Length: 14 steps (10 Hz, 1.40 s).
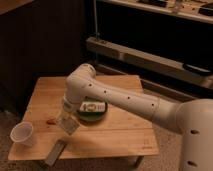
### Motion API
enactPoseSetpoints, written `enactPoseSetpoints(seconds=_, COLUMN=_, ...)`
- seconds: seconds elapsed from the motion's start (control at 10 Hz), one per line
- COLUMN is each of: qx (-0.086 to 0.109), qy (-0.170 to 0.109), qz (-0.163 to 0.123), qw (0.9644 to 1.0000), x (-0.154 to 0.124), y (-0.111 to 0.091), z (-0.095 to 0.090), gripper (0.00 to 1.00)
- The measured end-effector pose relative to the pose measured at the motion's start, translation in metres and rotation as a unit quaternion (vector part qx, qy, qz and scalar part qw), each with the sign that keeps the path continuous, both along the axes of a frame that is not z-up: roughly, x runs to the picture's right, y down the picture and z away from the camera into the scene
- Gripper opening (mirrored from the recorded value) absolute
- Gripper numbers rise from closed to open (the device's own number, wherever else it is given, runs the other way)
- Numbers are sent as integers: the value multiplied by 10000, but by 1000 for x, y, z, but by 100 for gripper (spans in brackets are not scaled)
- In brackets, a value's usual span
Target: Place the white sponge in the ceramic cup
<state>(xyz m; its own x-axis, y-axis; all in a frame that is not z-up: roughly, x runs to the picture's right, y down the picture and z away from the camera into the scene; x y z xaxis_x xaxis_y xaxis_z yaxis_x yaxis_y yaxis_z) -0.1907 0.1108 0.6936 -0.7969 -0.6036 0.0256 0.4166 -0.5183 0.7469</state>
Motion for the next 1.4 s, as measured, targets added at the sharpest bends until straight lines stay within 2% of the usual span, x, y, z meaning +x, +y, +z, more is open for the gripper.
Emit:
enactPoseSetpoints(seconds=0.2, qx=-24, qy=-326, qz=158, qw=9993, x=-20, y=-12, z=-7, gripper=8)
enactPoseSetpoints(seconds=0.4, qx=-19, qy=-531, qz=244, qw=9983, x=-32, y=-20, z=-12, gripper=8)
enactPoseSetpoints(seconds=0.7, qx=25, qy=-852, qz=247, qw=9961, x=-56, y=-32, z=-18, gripper=8)
enactPoseSetpoints(seconds=1.0, qx=96, qy=-1239, qz=262, qw=9919, x=-83, y=-47, z=-22, gripper=8)
enactPoseSetpoints(seconds=1.1, qx=156, qy=-1408, qz=311, qw=9894, x=-93, y=-56, z=-24, gripper=8)
enactPoseSetpoints(seconds=1.4, qx=244, qy=-1685, qz=352, qw=9848, x=-119, y=-65, z=-30, gripper=8)
